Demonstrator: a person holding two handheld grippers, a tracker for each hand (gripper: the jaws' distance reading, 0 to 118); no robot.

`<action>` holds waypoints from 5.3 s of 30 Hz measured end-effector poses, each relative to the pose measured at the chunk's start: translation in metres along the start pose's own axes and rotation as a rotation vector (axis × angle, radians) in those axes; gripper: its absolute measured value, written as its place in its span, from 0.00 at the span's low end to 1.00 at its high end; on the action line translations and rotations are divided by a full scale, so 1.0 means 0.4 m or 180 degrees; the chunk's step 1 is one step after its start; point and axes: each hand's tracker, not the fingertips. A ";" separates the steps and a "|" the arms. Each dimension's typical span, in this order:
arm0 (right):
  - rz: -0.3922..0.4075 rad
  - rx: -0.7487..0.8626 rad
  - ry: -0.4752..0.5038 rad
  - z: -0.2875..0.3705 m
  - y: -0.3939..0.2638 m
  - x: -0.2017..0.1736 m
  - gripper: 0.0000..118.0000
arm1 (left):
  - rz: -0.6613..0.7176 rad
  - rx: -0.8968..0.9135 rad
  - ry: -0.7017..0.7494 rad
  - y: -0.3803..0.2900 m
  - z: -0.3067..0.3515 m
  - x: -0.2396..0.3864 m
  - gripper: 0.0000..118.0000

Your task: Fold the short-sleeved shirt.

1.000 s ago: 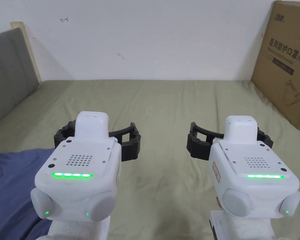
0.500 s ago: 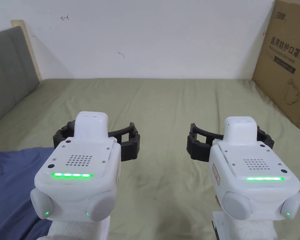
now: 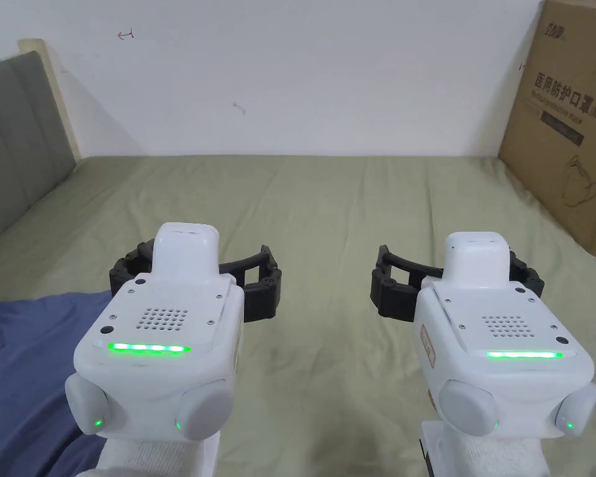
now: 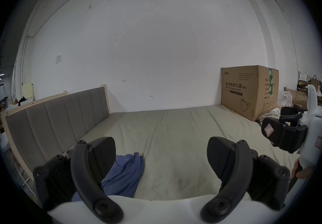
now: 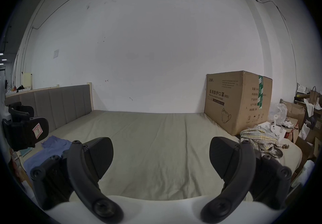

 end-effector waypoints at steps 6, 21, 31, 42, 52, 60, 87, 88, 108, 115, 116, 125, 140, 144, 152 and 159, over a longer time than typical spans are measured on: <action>-0.0008 -0.0005 -0.0027 -0.001 -0.001 0.005 0.96 | 0.0026 0.0007 -0.0001 0.002 0.000 -0.003 0.92; 0.0012 -0.0012 -0.0015 -0.002 0.003 0.002 0.96 | 0.0042 0.0013 -0.0003 0.002 -0.003 -0.012 0.92; -0.0004 -0.0036 -0.0014 -0.005 0.002 0.003 0.96 | 0.0049 -0.0002 0.0011 -0.001 -0.003 -0.019 0.92; 0.0021 -0.0032 -0.0010 -0.004 0.005 0.002 0.96 | 0.0055 -0.0003 0.0019 0.001 -0.004 -0.024 0.92; 0.0028 -0.0049 0.0004 -0.003 0.003 0.001 0.96 | 0.0044 -0.0012 0.0023 0.000 -0.004 -0.023 0.92; 0.0012 -0.0059 -0.0008 -0.003 0.001 0.004 0.96 | 0.0040 -0.0018 0.0039 -0.003 -0.004 -0.024 0.92; 0.0123 -0.0002 -0.0073 0.012 0.010 -0.015 0.96 | 0.0275 -0.0112 0.0030 0.005 0.011 -0.041 0.92; 0.0128 0.0003 -0.0082 0.013 0.010 -0.014 0.96 | 0.0272 -0.0095 0.0041 0.006 0.012 -0.041 0.92; -0.0116 -0.0067 -0.0287 0.019 0.023 0.007 0.01 | -0.0007 0.0017 0.0006 0.004 0.011 -0.034 0.00; 0.0000 -0.0104 -0.0142 0.003 0.032 -0.044 0.01 | 0.0084 0.0001 0.0080 0.006 0.018 -0.063 0.00; 0.0033 -0.0118 -0.0074 -0.002 0.035 -0.057 0.01 | 0.0096 -0.0011 0.0093 0.007 0.019 -0.075 0.00; 0.0143 -0.0213 0.0779 -0.058 0.047 -0.281 0.01 | 0.0294 -0.0148 0.0890 -0.001 0.114 -0.290 0.00; 0.0359 -0.0518 0.1699 -0.047 -0.011 -0.579 0.01 | 0.0483 -0.0746 0.1416 -0.090 0.141 -0.504 0.00; 0.0420 -0.0618 0.1715 -0.068 -0.032 -0.593 0.01 | 0.0659 -0.1390 0.1195 -0.176 0.028 -0.545 0.01; 0.0356 -0.1016 0.1662 -0.150 -0.103 -0.598 0.01 | 0.0747 -0.2180 0.0654 -0.365 -0.192 -0.549 0.98; 0.0297 -0.1331 0.1573 -0.241 -0.168 -0.607 0.01 | 0.0463 -0.2670 0.0292 -0.459 -0.362 -0.501 0.96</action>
